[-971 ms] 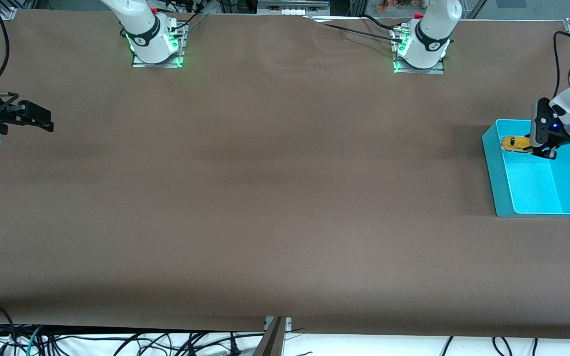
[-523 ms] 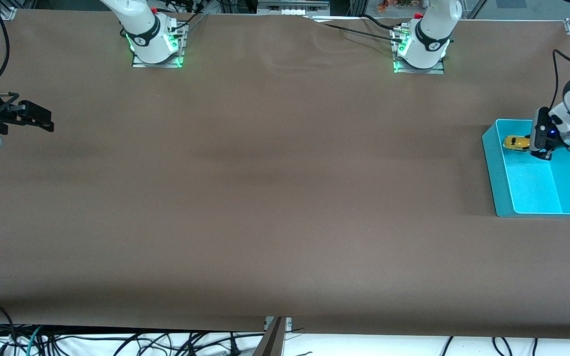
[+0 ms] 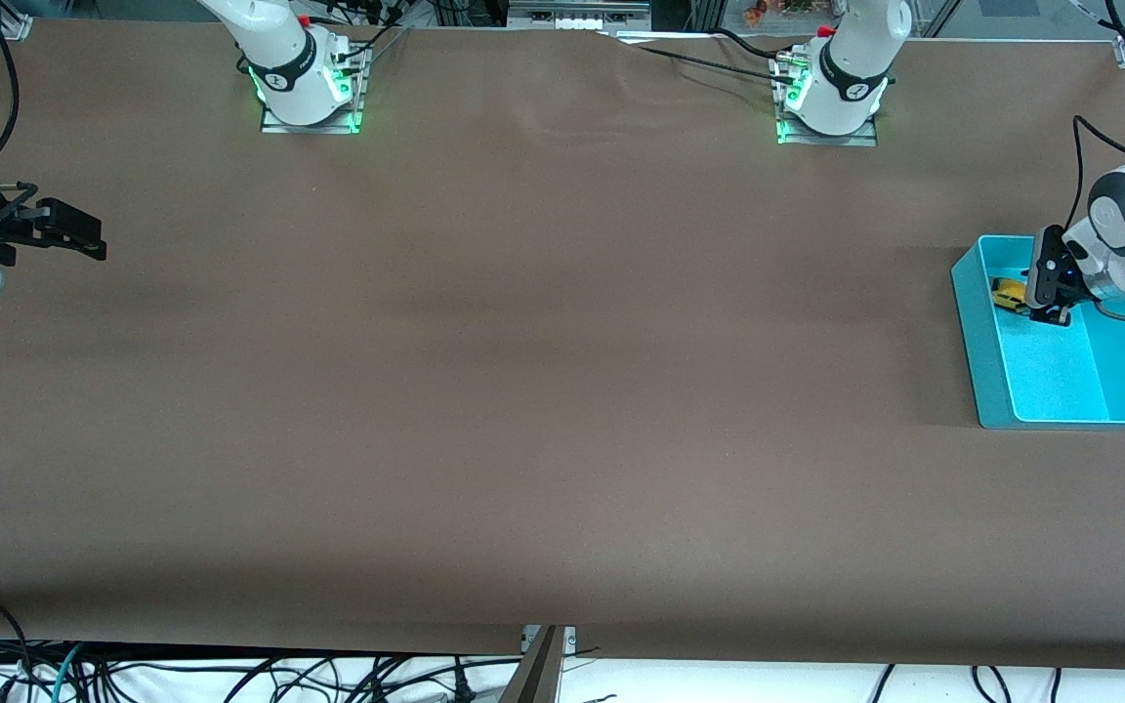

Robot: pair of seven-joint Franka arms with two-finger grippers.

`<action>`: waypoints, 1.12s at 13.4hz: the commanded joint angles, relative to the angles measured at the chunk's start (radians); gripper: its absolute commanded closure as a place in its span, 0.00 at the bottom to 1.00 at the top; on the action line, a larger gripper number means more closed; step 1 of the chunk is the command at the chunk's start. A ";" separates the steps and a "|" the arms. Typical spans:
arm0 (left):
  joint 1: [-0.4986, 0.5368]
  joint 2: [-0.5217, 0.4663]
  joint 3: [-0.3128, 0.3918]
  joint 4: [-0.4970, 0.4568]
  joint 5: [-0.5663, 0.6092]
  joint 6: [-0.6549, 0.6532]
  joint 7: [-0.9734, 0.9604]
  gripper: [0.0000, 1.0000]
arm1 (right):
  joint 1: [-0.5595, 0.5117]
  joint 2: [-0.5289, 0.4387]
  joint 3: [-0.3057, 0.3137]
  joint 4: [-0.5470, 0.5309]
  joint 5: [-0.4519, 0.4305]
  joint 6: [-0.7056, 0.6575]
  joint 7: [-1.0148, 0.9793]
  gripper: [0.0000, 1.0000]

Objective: Wind and store yellow beetle car
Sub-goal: 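Lower the car into the cyan box and open the left gripper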

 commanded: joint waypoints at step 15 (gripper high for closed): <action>-0.194 -0.346 -0.173 0.222 -0.094 -0.359 -0.880 0.01 | -0.008 -0.009 0.002 -0.009 0.010 0.006 -0.003 0.00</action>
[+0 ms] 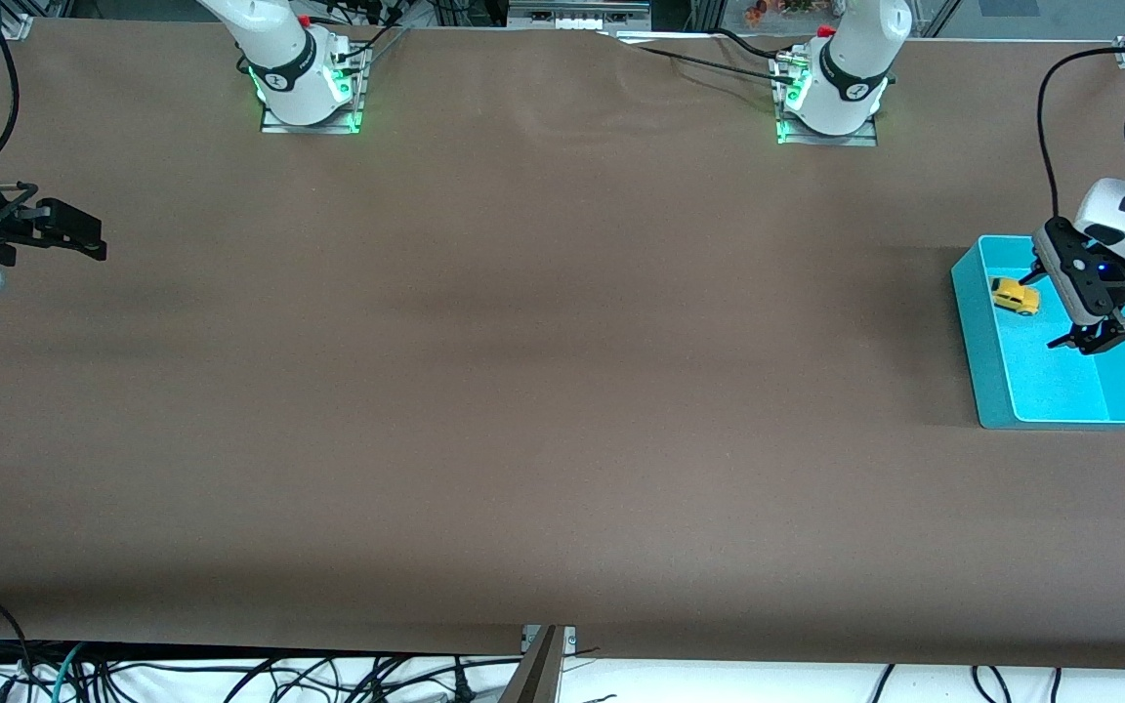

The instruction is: Wind and store yellow beetle car

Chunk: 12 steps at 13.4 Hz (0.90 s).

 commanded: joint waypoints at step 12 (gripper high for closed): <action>-0.135 -0.028 -0.041 0.225 0.063 -0.466 -1.135 0.01 | -0.006 -0.007 0.002 -0.009 0.010 0.008 -0.002 0.00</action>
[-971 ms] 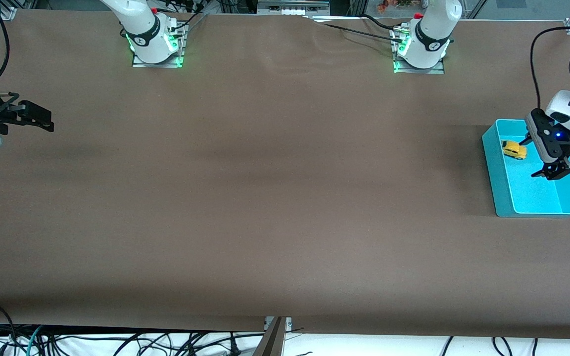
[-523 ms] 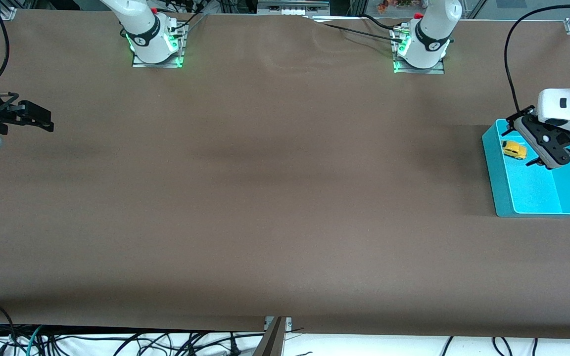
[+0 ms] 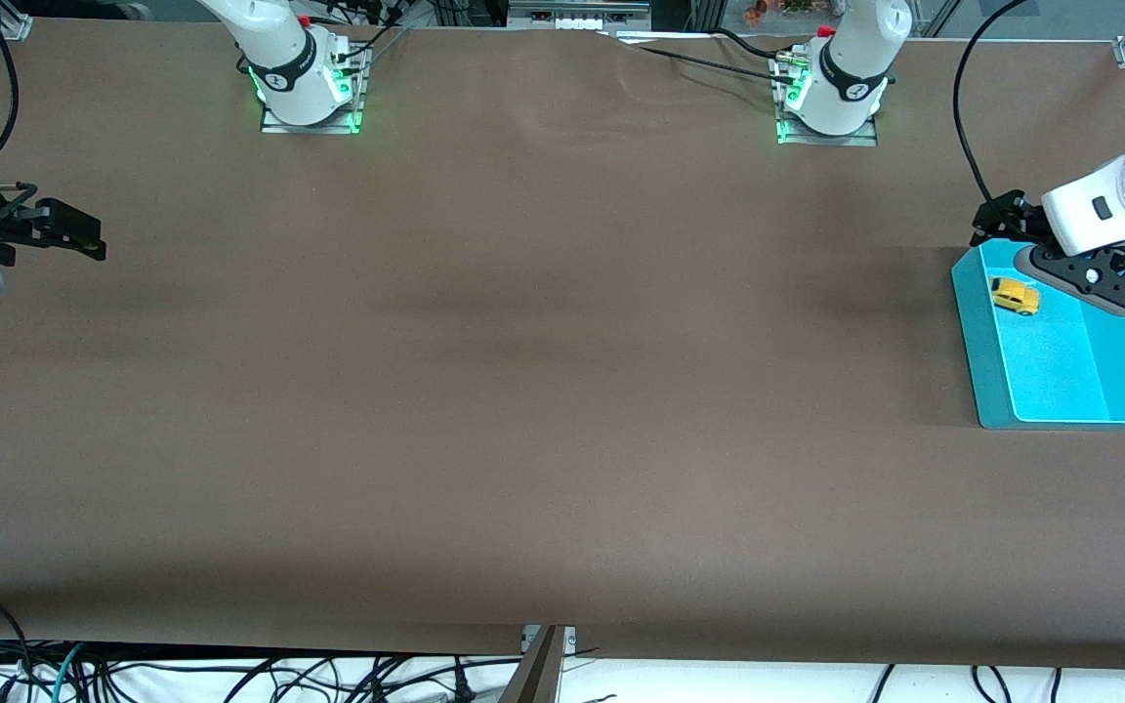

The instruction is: Wind and store yellow beetle car

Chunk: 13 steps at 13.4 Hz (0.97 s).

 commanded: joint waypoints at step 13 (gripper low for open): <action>-0.031 -0.007 0.015 0.039 -0.053 0.101 -0.290 0.00 | -0.006 -0.008 0.002 -0.009 0.010 0.006 -0.005 0.00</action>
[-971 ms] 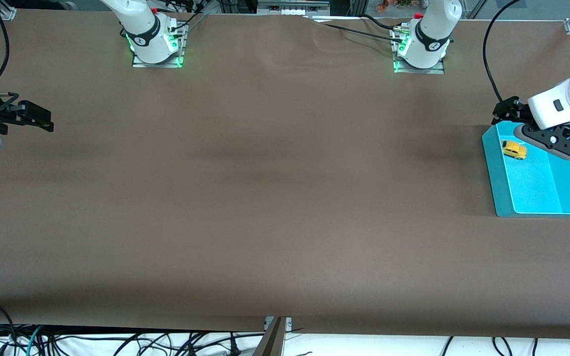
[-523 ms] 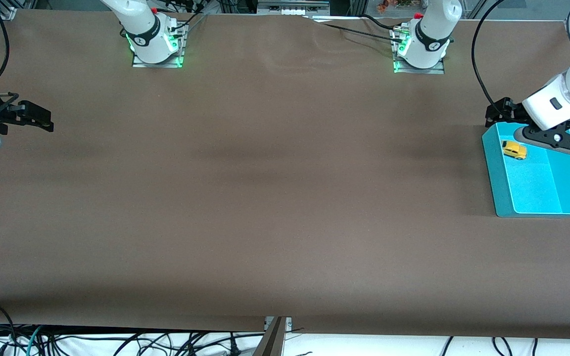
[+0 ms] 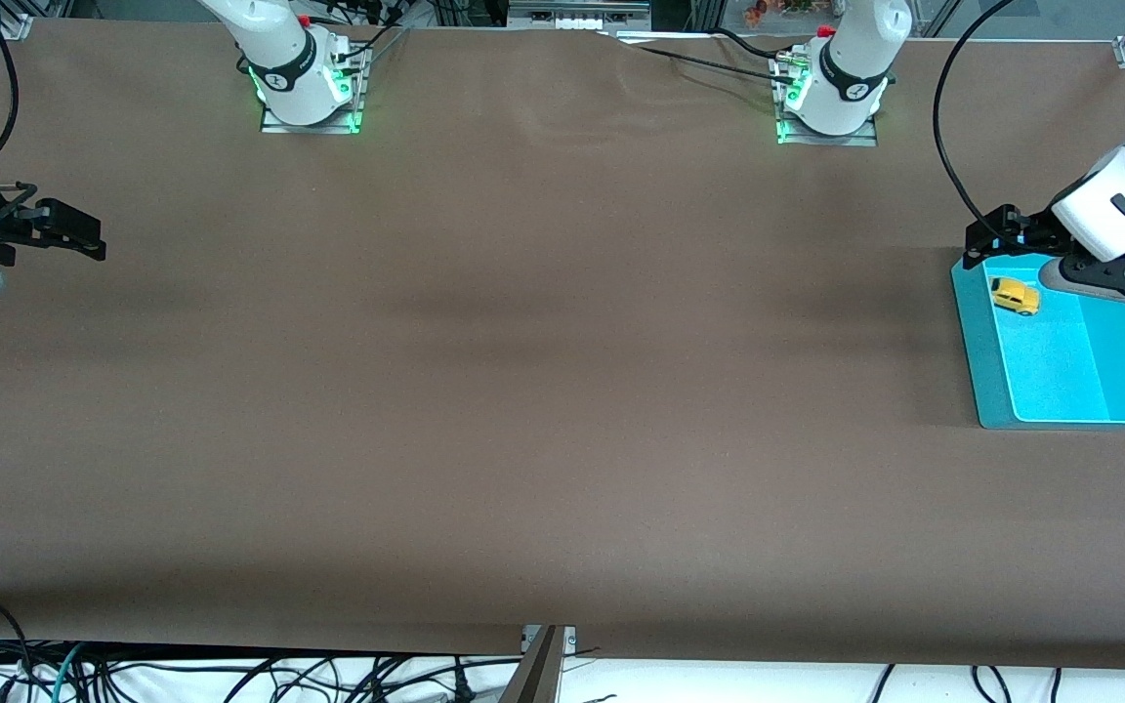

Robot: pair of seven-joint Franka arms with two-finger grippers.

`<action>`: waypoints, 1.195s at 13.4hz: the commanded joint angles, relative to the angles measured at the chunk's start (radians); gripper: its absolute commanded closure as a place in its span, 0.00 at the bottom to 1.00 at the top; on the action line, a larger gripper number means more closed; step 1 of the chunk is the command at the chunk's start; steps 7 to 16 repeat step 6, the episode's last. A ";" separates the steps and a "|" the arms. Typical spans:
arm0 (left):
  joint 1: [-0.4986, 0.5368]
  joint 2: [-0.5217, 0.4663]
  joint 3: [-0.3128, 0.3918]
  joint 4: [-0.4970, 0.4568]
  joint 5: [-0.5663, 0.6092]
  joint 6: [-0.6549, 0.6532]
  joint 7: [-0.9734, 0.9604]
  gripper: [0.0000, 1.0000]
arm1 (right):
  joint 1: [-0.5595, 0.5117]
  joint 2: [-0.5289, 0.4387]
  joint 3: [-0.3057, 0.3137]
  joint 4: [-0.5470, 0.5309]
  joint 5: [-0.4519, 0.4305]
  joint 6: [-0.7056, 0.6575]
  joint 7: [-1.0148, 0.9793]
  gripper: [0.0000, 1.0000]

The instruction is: Wind and store yellow beetle car

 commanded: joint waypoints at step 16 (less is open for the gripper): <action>0.003 -0.004 -0.002 0.002 -0.007 -0.023 -0.076 0.00 | -0.006 -0.008 0.002 -0.009 0.010 0.007 -0.005 0.00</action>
